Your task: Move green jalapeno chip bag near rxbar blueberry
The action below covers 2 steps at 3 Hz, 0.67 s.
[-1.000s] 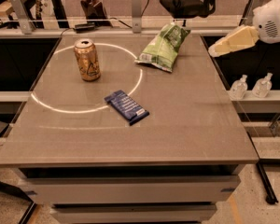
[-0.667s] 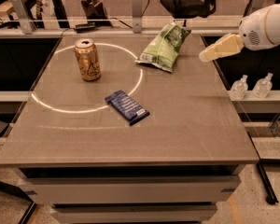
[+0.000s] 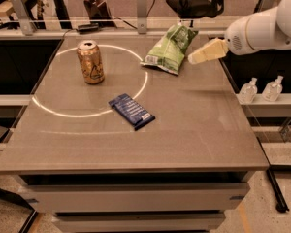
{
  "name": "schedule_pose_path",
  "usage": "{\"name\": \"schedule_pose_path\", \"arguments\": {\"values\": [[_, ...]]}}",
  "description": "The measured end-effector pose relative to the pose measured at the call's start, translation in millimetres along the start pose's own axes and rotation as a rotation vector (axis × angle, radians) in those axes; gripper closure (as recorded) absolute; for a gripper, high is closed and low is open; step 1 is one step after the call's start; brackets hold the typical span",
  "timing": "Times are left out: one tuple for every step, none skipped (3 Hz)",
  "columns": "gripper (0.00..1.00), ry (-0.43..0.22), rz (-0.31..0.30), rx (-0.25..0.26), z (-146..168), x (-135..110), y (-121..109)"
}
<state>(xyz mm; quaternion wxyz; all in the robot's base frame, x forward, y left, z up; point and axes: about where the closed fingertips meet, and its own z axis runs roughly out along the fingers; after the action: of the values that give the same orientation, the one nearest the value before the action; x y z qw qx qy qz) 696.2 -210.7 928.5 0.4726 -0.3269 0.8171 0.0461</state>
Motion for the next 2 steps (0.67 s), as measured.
{"name": "schedule_pose_path", "arguments": {"values": [[0.00, -0.013, 0.009, -0.057, 24, -16, 18], [0.00, -0.008, 0.022, -0.119, 47, -23, 31]]}}
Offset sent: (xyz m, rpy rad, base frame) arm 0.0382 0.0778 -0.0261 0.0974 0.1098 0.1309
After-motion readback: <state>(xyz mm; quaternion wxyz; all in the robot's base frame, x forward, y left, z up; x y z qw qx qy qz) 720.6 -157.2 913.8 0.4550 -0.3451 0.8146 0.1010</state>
